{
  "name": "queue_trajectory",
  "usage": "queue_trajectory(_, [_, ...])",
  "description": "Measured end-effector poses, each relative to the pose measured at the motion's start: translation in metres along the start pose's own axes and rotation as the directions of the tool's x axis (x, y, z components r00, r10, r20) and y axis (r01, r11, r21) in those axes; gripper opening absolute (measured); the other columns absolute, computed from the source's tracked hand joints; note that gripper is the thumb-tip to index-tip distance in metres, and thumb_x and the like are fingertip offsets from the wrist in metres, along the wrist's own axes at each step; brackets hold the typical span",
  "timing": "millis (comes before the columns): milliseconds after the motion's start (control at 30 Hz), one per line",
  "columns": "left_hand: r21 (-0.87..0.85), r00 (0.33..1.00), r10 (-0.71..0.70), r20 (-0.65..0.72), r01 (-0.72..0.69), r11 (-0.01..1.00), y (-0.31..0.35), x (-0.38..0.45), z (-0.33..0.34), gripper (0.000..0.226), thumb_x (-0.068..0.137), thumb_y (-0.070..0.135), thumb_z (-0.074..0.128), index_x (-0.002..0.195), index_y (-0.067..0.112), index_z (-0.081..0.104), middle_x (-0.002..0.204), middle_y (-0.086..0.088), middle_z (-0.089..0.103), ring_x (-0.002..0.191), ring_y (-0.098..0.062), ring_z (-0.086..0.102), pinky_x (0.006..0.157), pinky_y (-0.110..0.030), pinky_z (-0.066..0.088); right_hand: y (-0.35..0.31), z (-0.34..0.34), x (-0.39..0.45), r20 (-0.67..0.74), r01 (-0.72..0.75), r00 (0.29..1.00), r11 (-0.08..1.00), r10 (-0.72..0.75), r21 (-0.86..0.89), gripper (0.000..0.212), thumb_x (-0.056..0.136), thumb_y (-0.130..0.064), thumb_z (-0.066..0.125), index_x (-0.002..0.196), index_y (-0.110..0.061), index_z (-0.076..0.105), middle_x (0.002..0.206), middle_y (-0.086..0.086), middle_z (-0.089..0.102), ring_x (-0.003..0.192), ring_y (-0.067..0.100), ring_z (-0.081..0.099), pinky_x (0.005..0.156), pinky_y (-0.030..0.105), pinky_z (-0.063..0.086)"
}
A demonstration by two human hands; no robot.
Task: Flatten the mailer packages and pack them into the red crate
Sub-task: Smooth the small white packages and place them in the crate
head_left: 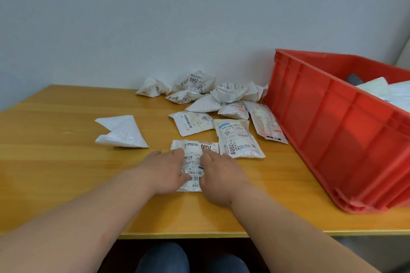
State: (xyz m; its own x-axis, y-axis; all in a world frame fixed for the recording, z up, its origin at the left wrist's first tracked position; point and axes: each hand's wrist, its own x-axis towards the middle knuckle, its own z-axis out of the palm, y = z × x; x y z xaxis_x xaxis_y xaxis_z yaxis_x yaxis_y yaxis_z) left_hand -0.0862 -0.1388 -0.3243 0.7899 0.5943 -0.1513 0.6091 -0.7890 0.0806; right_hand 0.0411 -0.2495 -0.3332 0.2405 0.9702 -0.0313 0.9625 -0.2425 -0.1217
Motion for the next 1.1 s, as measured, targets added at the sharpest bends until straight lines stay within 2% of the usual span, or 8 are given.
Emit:
queue_trajectory(133, [0.008, 0.997, 0.063, -0.035, -0.062, 0.998, -0.002, 0.002, -0.005, 0.076, 0.089, 0.061, 0.051, 0.151, 0.034, 0.017, 0.155, 0.005, 0.027, 0.141, -0.018, 0.030, 0.117, -0.042, 0.020, -0.004, -0.007, 0.005, 0.000, 0.026, 1.000, 0.999, -0.026, 0.035, 0.059, 0.095, -0.019, 0.048, 0.150, -0.011, 0.027, 0.166, 0.007, 0.009, 0.149, 0.024, 0.020, 0.122, 0.038, 0.015])
queue_trajectory(200, [-0.073, 0.996, 0.065, -0.061, -0.070, 0.995, -0.005, 0.007, -0.008, 0.072, 0.090, 0.061, 0.050, 0.151, 0.037, 0.022, 0.157, 0.003, 0.016, 0.143, -0.022, 0.021, 0.116, -0.042, 0.025, -0.007, -0.012, 0.011, -0.015, 0.024, 1.000, 0.995, -0.022, 0.097, 0.056, 0.094, -0.013, 0.049, 0.147, -0.010, 0.033, 0.161, 0.008, 0.023, 0.141, 0.027, 0.032, 0.116, 0.037, 0.027])
queue_trajectory(333, [-0.193, 0.998, 0.062, -0.026, -0.066, 0.979, -0.007, 0.019, -0.006, 0.058, 0.098, 0.048, 0.047, 0.147, 0.021, 0.032, 0.164, 0.002, -0.005, 0.150, -0.021, 0.006, 0.120, -0.037, 0.017, -0.004, -0.008, 0.021, -0.020, -0.025, 0.999, 0.989, 0.028, 0.143, 0.043, 0.093, -0.010, 0.045, 0.136, -0.009, 0.044, 0.139, 0.008, 0.047, 0.125, 0.026, 0.045, 0.100, 0.035, 0.039])
queue_trajectory(433, [-0.171, 0.996, 0.061, 0.068, -0.049, 0.984, -0.006, 0.024, 0.002, 0.076, 0.098, 0.054, 0.041, 0.156, 0.017, 0.007, 0.164, 0.003, -0.011, 0.151, -0.016, -0.001, 0.122, -0.039, 0.012, -0.002, -0.008, 0.024, -0.008, -0.076, 0.997, 0.989, 0.078, 0.124, 0.027, 0.097, -0.018, 0.045, 0.122, -0.011, 0.049, 0.120, 0.006, 0.056, 0.108, 0.027, 0.054, 0.078, 0.033, 0.038])
queue_trajectory(500, [-0.092, 0.990, 0.042, 0.136, -0.030, 0.995, -0.009, 0.026, 0.006, 0.080, 0.098, 0.060, 0.030, 0.156, 0.022, -0.010, 0.162, 0.007, -0.020, 0.150, -0.012, -0.009, 0.122, -0.044, 0.006, -0.002, -0.010, 0.027, -0.038, -0.075, 0.996, 0.995, 0.077, 0.070, 0.024, 0.099, -0.024, 0.044, 0.118, -0.011, 0.050, 0.115, 0.006, 0.059, 0.101, 0.027, 0.056, 0.075, 0.034, 0.034])
queue_trajectory(600, [-0.015, 0.979, 0.030, 0.200, -0.027, 1.000, -0.010, 0.027, 0.006, 0.078, 0.098, 0.064, 0.021, 0.154, 0.024, -0.016, 0.159, 0.009, -0.025, 0.149, -0.010, -0.013, 0.122, -0.045, 0.001, 0.001, -0.005, 0.035, -0.051, -0.041, 0.998, 0.999, 0.042, 0.015, 0.035, 0.101, -0.028, 0.043, 0.132, -0.012, 0.046, 0.136, 0.007, 0.052, 0.123, 0.028, 0.049, 0.093, 0.037, 0.037])
queue_trajectory(700, [0.016, 0.969, 0.021, 0.248, -0.025, 1.000, -0.008, 0.029, 0.002, 0.079, 0.097, 0.064, 0.020, 0.154, 0.024, -0.018, 0.159, 0.009, -0.025, 0.149, -0.010, -0.013, 0.122, -0.046, -0.001, 0.004, 0.003, 0.040, 0.009, -0.031, 0.999, 1.000, 0.031, 0.002, 0.057, 0.102, -0.030, 0.038, 0.154, -0.013, 0.024, 0.163, 0.006, 0.021, 0.150, 0.024, 0.018, 0.121, 0.040, 0.016])
queue_trajectory(1100, [0.170, 0.958, -0.011, 0.288, -0.040, 0.985, -0.004, 0.032, -0.007, 0.077, 0.098, 0.063, 0.021, 0.155, 0.024, -0.013, 0.161, 0.009, -0.020, 0.150, -0.010, -0.008, 0.120, -0.045, 0.001, 0.003, 0.013, 0.044, 0.062, -0.050, 0.996, 0.993, 0.057, -0.104, 0.063, 0.102, -0.034, 0.031, 0.158, -0.012, 0.012, 0.166, 0.006, 0.007, 0.153, 0.021, 0.002, 0.124, 0.047, 0.001])
